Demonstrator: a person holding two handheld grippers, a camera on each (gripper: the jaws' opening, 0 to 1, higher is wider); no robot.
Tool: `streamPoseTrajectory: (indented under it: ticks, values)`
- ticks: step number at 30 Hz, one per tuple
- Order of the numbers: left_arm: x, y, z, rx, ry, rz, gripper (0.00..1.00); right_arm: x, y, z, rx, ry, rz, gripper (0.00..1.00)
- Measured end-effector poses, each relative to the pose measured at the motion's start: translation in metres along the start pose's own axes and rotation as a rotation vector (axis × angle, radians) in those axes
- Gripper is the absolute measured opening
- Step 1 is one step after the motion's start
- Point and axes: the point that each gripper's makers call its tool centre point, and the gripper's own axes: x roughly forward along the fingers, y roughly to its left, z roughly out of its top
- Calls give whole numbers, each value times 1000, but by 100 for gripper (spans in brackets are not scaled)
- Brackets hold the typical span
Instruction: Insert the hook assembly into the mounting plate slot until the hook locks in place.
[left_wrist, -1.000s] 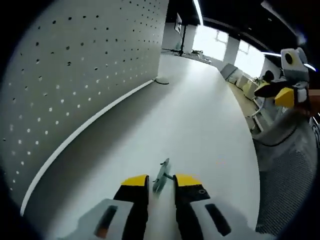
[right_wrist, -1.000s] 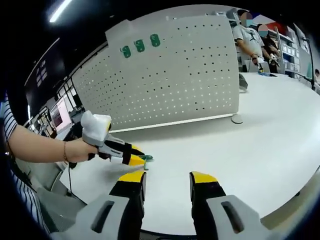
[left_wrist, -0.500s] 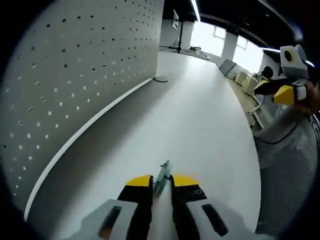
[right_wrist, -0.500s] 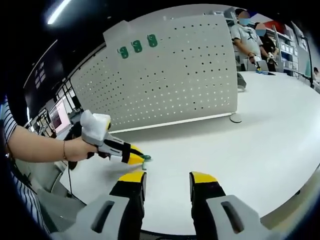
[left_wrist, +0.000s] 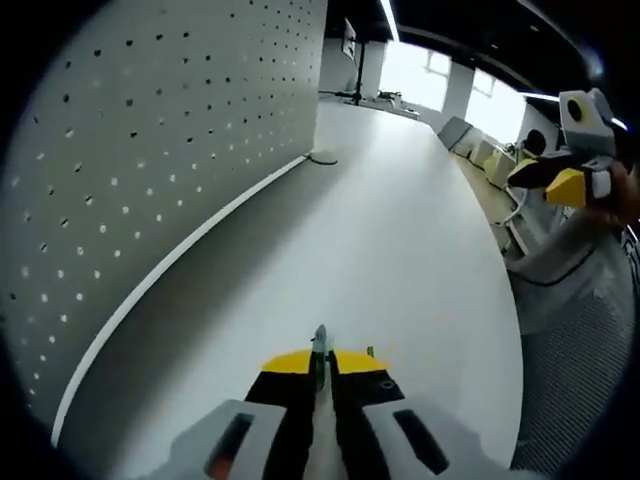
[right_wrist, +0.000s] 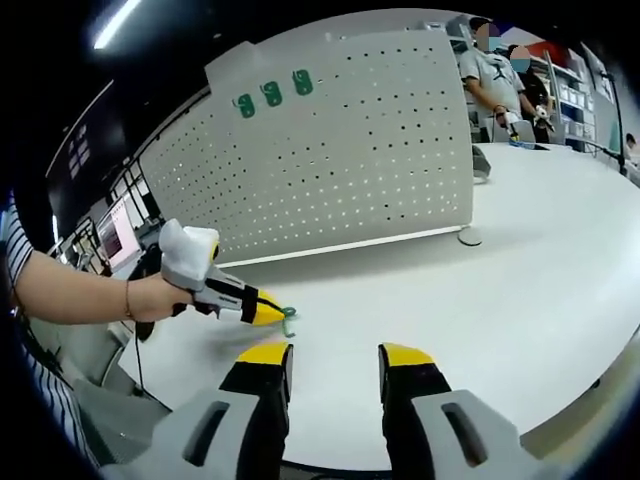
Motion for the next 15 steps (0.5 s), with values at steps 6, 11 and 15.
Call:
streamPoseTrajectory:
  ticks: [6,11,15]
  values:
    - [-2,1,0,-15,-1,0,4,0,-1,0,0,1,-2,31]
    - [-2,4,2,-30,-8,13,1,0,0,0,-2,2,-2,31]
    - [-3,6,2,-90,-9,9,1,0,-1,0,0,1,-4,31]
